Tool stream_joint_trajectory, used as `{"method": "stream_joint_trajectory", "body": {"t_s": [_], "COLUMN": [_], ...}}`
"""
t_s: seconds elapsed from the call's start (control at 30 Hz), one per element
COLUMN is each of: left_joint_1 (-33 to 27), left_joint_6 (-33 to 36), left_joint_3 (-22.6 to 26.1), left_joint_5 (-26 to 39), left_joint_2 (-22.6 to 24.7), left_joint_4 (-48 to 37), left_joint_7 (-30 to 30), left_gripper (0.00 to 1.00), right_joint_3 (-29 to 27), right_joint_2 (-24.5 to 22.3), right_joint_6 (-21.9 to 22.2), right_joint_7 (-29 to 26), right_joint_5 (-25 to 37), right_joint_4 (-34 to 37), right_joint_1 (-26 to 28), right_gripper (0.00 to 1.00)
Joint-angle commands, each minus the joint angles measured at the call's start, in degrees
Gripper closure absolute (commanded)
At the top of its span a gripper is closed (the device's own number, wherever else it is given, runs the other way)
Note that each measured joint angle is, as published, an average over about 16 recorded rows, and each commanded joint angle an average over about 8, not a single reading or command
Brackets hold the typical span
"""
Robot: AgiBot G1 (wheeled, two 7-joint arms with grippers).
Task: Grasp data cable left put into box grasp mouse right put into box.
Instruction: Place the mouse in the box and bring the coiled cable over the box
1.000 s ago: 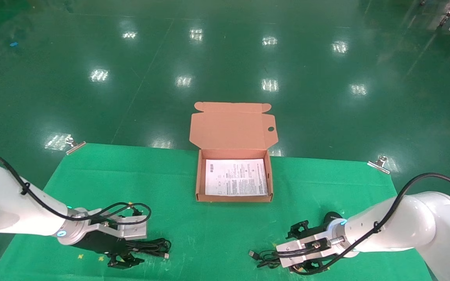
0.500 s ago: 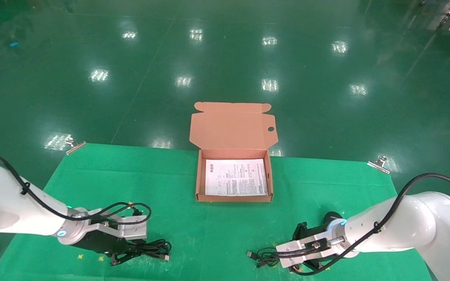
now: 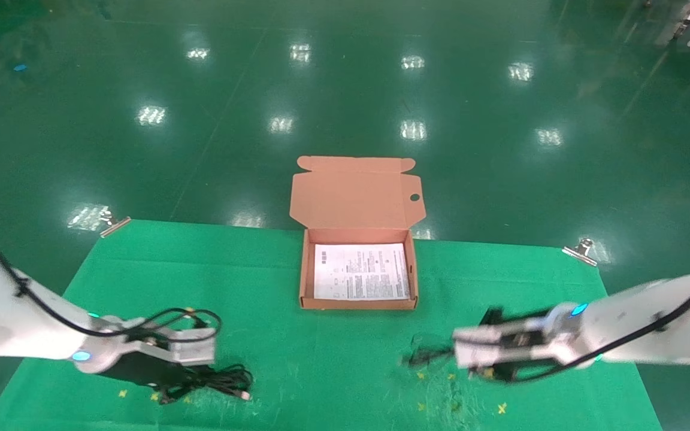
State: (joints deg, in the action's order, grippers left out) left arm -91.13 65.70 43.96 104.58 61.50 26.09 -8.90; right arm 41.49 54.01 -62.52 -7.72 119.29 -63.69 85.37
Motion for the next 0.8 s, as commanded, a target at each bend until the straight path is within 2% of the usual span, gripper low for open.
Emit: {"method": "stream_joint_trajectory", "body": {"t_s": [0.03, 0.2, 0.4, 0.6, 0.8], "left_joint_1": [-1.3, -2.1, -3.0, -4.8, -6.8], "left_joint_6": [-0.1, -2.6, -6.3, -10.2, -14.0], "left_joint_3": [-0.4, -1.9, -3.0, -3.7, -4.4], "left_joint_5": [-0.2, -0.8, -0.7, 0.0, 0.6], "left_joint_2": [-1.2, -2.3, -1.4, 0.8, 3.1], "left_joint_4": [2.3, 9.7, 16.1, 17.4, 16.0], "left_joint_7": [1.0, 5.1, 8.7, 9.8, 9.7], "left_gripper": [1.00, 1.00, 1.00, 1.00, 1.00], "right_joint_3": [-1.2, -2.7, -3.4, -4.0, -4.8], "right_joint_2": [-0.8, 3.2, 9.7, 15.6, 19.7], "right_joint_6": [1.1, 5.0, 10.1, 14.0, 15.9], "right_joint_7": [-2.1, -1.8, 1.2, 5.4, 10.3], "right_joint_5": [0.8, 1.0, 0.0, -2.0, -5.2], "right_joint_4": [-1.7, 0.5, 7.2, 14.7, 21.1], "right_joint_1": [1.6, 6.2, 11.0, 15.2, 18.7], "right_gripper": [1.00, 1.00, 1.00, 1.00, 1.00]}}
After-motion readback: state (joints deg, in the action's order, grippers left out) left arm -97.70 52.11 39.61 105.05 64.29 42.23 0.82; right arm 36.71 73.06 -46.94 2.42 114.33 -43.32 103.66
